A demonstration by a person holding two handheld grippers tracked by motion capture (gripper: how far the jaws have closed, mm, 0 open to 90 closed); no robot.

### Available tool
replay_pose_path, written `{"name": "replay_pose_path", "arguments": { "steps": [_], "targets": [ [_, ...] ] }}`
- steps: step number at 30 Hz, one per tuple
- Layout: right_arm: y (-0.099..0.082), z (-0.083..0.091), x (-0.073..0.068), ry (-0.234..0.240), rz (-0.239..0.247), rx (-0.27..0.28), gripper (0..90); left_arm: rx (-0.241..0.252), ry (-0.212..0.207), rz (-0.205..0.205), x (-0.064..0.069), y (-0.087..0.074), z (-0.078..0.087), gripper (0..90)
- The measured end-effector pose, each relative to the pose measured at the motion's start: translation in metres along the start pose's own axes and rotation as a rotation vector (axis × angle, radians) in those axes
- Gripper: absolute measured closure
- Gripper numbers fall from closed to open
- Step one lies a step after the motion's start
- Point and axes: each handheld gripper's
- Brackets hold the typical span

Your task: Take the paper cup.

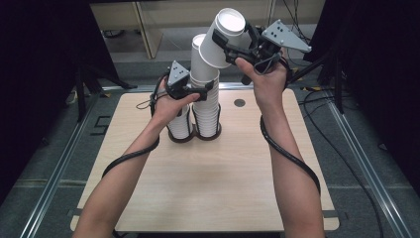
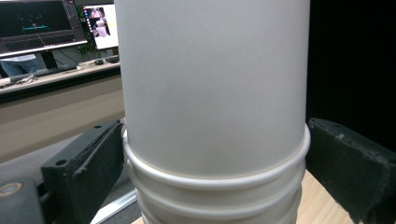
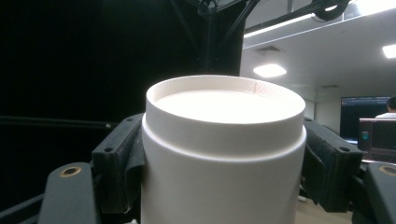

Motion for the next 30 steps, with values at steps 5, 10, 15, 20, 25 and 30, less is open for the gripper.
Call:
{"name": "replay_pose_path", "arguments": {
  "steps": [5, 10, 15, 20, 25, 30],
  "targets": [
    [-0.004, 0.009, -0.002, -0.002, -0.008, -0.002, 25.3, 0.000, 0.018, -0.003, 0.002, 0.002, 0.005, 0.0],
    [-0.008, 0.017, -0.004, -0.005, -0.025, -0.007, 25.3, 0.002, 0.017, -0.015, 0.004, 0.001, 0.013, 0.0],
    [-0.008, 0.024, -0.005, -0.011, -0.025, -0.005, 25.3, 0.015, 0.011, -0.032, 0.008, 0.003, 0.025, 0.0],
    [-0.011, 0.029, -0.006, -0.013, -0.031, -0.013, 25.2, 0.018, 0.008, -0.026, 0.010, 0.003, 0.035, 0.0],
    [-0.019, 0.035, -0.010, -0.011, -0.049, -0.033, 25.3, 0.018, -0.011, -0.032, 0.013, 0.000, 0.047, 0.0],
    [-0.028, 0.041, -0.013, -0.013, -0.054, -0.052, 25.2, 0.033, -0.034, -0.044, 0.018, -0.005, 0.067, 0.0]
  ]
}}
Point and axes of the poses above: each handheld gripper's, and its own axes: z roughly backward along the jaws, y roughly out of its top, x roughly to its right, and after that the axes turned 3 degrees about y, right-handed
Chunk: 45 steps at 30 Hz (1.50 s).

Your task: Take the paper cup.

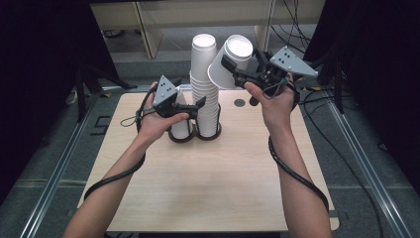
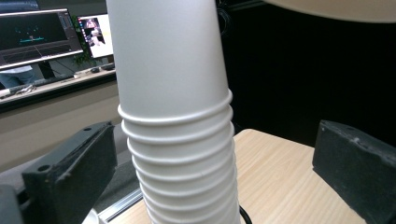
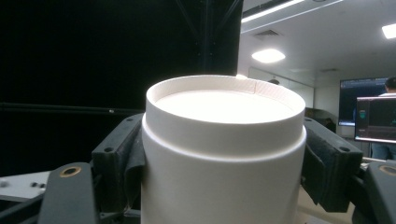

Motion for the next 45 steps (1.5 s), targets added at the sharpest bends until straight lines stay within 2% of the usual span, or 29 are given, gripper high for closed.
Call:
{"name": "replay_pose_path", "arguments": {
  "steps": [2, 4, 6, 8, 10, 12, 14, 16, 17, 20, 22, 23, 25, 27, 28, 29, 30, 31, 34, 35, 38, 41, 43, 45],
  "targets": [
    [-0.002, 0.001, -0.001, 0.003, -0.013, -0.008, 25.2, -0.001, -0.008, 0.002, 0.001, -0.001, 0.003, 0.0],
    [-0.005, 0.003, -0.002, -0.004, 0.003, -0.013, 25.3, 0.003, -0.015, 0.002, 0.003, -0.002, 0.007, 0.0],
    [-0.010, 0.005, -0.003, -0.003, -0.012, -0.022, 25.2, 0.011, -0.018, 0.002, 0.005, -0.003, 0.013, 0.0],
    [-0.013, 0.007, -0.004, -0.006, -0.012, -0.029, 25.2, 0.011, -0.034, 0.022, 0.008, -0.006, 0.020, 0.0],
    [-0.014, 0.007, -0.004, -0.004, -0.013, -0.026, 25.2, 0.012, -0.038, 0.016, 0.009, -0.006, 0.022, 0.0],
    [-0.022, 0.009, -0.008, 0.000, -0.034, -0.047, 25.2, 0.017, -0.042, 0.014, 0.012, -0.008, 0.026, 0.0],
    [-0.024, 0.010, -0.008, -0.004, -0.023, -0.047, 25.2, 0.016, -0.055, 0.029, 0.014, -0.010, 0.030, 0.0],
    [-0.028, 0.011, -0.009, 0.006, -0.033, -0.054, 25.2, 0.007, -0.061, 0.042, 0.017, -0.013, 0.034, 0.0],
    [-0.030, 0.012, -0.009, 0.000, -0.018, -0.053, 25.2, 0.010, -0.060, 0.033, 0.018, -0.014, 0.035, 0.0],
    [-0.037, 0.013, -0.011, 0.005, -0.023, -0.066, 25.3, 0.006, -0.066, 0.037, 0.020, -0.018, 0.039, 0.0],
    [-0.044, 0.015, -0.013, 0.012, -0.029, -0.080, 25.2, 0.002, -0.071, 0.038, 0.021, -0.020, 0.042, 0.0],
    [-0.046, 0.016, -0.015, 0.020, -0.052, -0.094, 25.2, -0.002, -0.076, 0.037, 0.022, -0.023, 0.044, 0.0],
    [-0.052, 0.017, -0.015, 0.016, -0.035, -0.094, 25.2, -0.011, -0.082, 0.037, 0.024, -0.026, 0.047, 0.0],
    [-0.058, 0.019, -0.017, 0.022, -0.030, -0.103, 25.2, -0.017, -0.079, 0.024, 0.026, -0.030, 0.049, 0.0],
    [-0.060, 0.021, -0.019, 0.019, -0.046, -0.111, 25.3, -0.020, -0.078, 0.020, 0.028, -0.032, 0.051, 0.0],
    [-0.068, 0.022, -0.021, 0.027, -0.047, -0.125, 25.3, -0.021, -0.084, 0.027, 0.030, -0.035, 0.053, 0.0],
    [-0.068, 0.022, -0.021, 0.027, -0.047, -0.125, 25.3, -0.021, -0.084, 0.027, 0.030, -0.035, 0.053, 0.0],
    [-0.073, 0.024, -0.024, 0.027, -0.073, -0.137, 25.3, -0.025, -0.085, 0.025, 0.031, -0.038, 0.055, 0.0],
    [-0.080, 0.028, -0.025, 0.028, -0.063, -0.147, 25.2, -0.030, -0.085, 0.032, 0.033, -0.044, 0.059, 0.0],
    [-0.082, 0.029, -0.027, 0.031, -0.087, -0.161, 25.2, -0.030, -0.085, 0.032, 0.033, -0.044, 0.059, 0.0],
    [-0.086, 0.030, -0.027, 0.031, -0.072, -0.170, 25.3, -0.039, -0.079, 0.033, 0.035, -0.049, 0.061, 0.0],
    [-0.096, 0.034, -0.029, 0.036, -0.092, -0.188, 25.2, -0.048, -0.081, 0.047, 0.038, -0.057, 0.064, 0.0],
    [-0.098, 0.035, -0.029, 0.034, -0.089, -0.195, 25.2, -0.052, -0.085, 0.050, 0.038, -0.059, 0.064, 0.0],
    [-0.105, 0.037, -0.031, 0.034, -0.091, -0.204, 25.2, -0.053, -0.086, 0.041, 0.040, -0.063, 0.066, 0.0]
  ]
}}
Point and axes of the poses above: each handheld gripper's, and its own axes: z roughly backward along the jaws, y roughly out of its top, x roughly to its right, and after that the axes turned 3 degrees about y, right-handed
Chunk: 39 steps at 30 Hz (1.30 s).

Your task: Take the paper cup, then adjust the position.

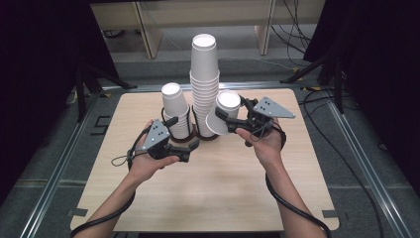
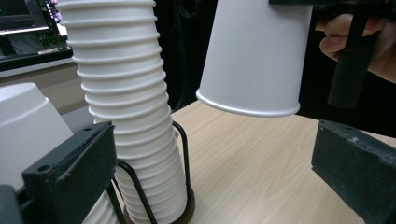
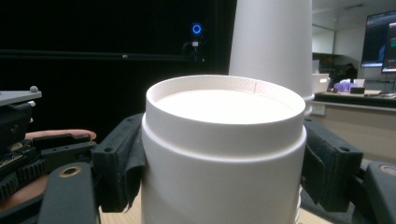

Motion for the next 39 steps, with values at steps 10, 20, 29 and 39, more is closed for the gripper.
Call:
{"name": "replay_pose_path", "arguments": {
  "steps": [10, 20, 29, 39],
  "targets": [
    [-0.020, -0.001, -0.006, 0.027, -0.017, -0.025, 25.2, -0.009, -0.013, 0.004, 0.005, -0.010, 0.006, 0.0],
    [-0.041, 0.004, -0.014, 0.045, -0.047, -0.063, 25.2, -0.032, -0.039, 0.012, 0.016, -0.029, 0.012, 0.0],
    [-0.071, 0.009, -0.026, 0.074, -0.101, -0.115, 25.2, -0.054, -0.066, 0.032, 0.024, -0.047, 0.016, 0.0],
    [-0.078, 0.009, -0.030, 0.083, -0.106, -0.122, 25.1, -0.093, -0.103, 0.034, 0.032, -0.053, 0.014, 0.0]
  ]
}}
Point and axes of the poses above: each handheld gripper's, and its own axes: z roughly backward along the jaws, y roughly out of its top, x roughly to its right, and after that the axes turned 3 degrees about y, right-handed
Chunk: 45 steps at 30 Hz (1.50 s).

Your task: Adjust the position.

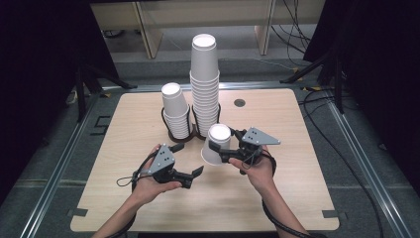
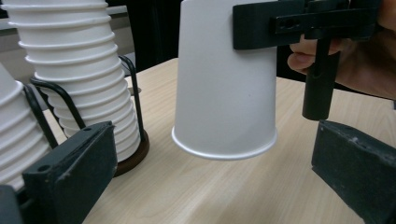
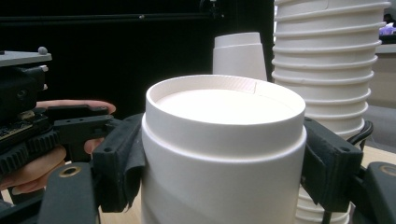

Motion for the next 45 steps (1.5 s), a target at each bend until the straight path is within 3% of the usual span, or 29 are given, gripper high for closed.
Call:
{"name": "replay_pose_path", "arguments": {
  "steps": [8, 10, 11, 13, 14, 15, 16, 19, 20, 24, 28, 30, 32, 39, 40, 45],
  "targets": [
    [-0.006, 0.000, -0.003, 0.027, -0.009, -0.003, 25.1, -0.029, -0.040, 0.025, 0.002, -0.006, -0.010, 0.0],
    [-0.007, 0.001, -0.003, 0.011, 0.007, 0.004, 25.1, -0.029, -0.057, 0.029, 0.003, -0.007, -0.014, 0.0],
    [-0.008, 0.001, -0.004, 0.034, -0.017, -0.004, 25.1, -0.042, -0.059, 0.026, 0.004, -0.007, -0.014, 0.0],
    [-0.010, 0.001, -0.005, 0.025, -0.003, -0.003, 25.1, -0.048, -0.070, 0.023, 0.006, -0.007, -0.016, 0.0],
    [-0.010, 0.001, -0.008, 0.036, -0.032, -0.011, 25.1, -0.040, -0.076, 0.028, 0.007, -0.008, -0.019, 0.0],
    [-0.011, 0.000, -0.007, 0.033, 0.003, -0.004, 25.1, -0.051, -0.076, 0.026, 0.007, -0.008, -0.019, 0.0],
    [-0.011, 0.001, -0.009, 0.040, -0.024, -0.016, 25.1, -0.052, -0.081, 0.028, 0.008, -0.008, -0.020, 0.0],
    [-0.011, -0.001, -0.014, 0.053, -0.021, -0.011, 25.1, -0.051, -0.101, 0.028, 0.011, -0.008, -0.024, 0.0],
    [-0.011, -0.002, -0.013, 0.050, 0.004, -0.004, 25.1, -0.063, -0.105, 0.029, 0.011, -0.008, -0.025, 0.0],
    [-0.009, -0.001, -0.016, 0.058, -0.023, -0.006, 25.1, -0.067, -0.126, 0.059, 0.011, -0.010, -0.030, 0.0],
    [-0.009, -0.003, -0.016, 0.064, -0.005, -0.006, 25.2, -0.084, -0.128, 0.054, 0.011, -0.011, -0.036, 0.0],
    [-0.010, -0.003, -0.017, 0.077, -0.026, -0.012, 25.2, -0.090, -0.130, 0.048, 0.011, -0.011, -0.038, 0.0],
    [-0.010, -0.005, -0.016, 0.079, -0.001, 0.000, 25.2, -0.105, -0.126, 0.033, 0.011, -0.013, -0.042, 0.0],
    [-0.011, -0.006, -0.019, 0.086, -0.031, -0.012, 25.2, -0.106, -0.130, 0.020, 0.011, -0.015, -0.046, 0.5],
    [-0.011, -0.006, -0.018, 0.086, -0.007, -0.008, 25.2, -0.096, -0.132, 0.023, 0.011, -0.016, -0.047, 1.7],
    [-0.012, -0.007, -0.019, 0.094, -0.009, -0.007, 25.2, -0.104, -0.123, 0.014, 0.010, -0.017, -0.047, 3.4]
  ]
}}
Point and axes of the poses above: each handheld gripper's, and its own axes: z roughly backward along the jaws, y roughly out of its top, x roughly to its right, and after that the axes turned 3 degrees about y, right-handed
